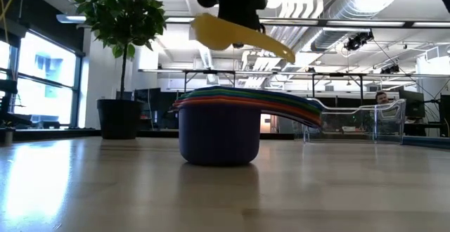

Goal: Nest measuring cups in basket
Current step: Stack the yellow measuring cup on top of the blue measuring cup, then put the nested measuring cups into the transparent bin

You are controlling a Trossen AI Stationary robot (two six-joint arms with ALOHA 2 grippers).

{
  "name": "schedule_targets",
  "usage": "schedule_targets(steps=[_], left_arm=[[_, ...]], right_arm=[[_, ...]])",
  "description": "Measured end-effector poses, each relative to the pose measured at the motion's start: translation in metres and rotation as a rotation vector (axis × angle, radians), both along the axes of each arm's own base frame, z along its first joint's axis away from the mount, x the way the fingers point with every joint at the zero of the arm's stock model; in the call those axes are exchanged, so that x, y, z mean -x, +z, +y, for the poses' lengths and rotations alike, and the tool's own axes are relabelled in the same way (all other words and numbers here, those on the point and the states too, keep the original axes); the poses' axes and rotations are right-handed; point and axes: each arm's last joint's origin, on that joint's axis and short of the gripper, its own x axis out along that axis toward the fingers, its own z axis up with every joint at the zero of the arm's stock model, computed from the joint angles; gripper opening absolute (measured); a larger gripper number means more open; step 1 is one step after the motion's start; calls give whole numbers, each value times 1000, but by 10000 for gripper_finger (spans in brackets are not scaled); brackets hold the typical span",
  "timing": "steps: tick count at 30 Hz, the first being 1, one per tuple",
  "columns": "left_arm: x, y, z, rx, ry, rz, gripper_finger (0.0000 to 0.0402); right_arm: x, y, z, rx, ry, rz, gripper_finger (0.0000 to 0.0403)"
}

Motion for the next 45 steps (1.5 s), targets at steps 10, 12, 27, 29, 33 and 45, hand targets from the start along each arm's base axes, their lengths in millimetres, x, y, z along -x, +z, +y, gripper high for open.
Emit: schedule_targets(steps=[10, 12, 27, 29, 33, 45], left_arm=[[1, 1, 6, -37, -1, 8, 60], [0, 1, 7, -38, 4, 3, 60], [0, 1, 9, -40, 17, 3, 60], [0, 1, 9, -40, 17, 3, 60], [0, 2, 9, -39, 17, 1, 60], [0, 1, 9, -39, 16, 2, 60]], right_arm=[[-9, -28, 15, -26, 58, 68, 0], [-9, -30, 17, -25, 82, 67, 0], [-11, -42, 19, -10, 195, 79, 0], [-12, -43, 19, -4, 205, 74, 0], [-12, -43, 19, 4, 216, 70, 4], [-13, -43, 18, 40, 216, 57, 64]])
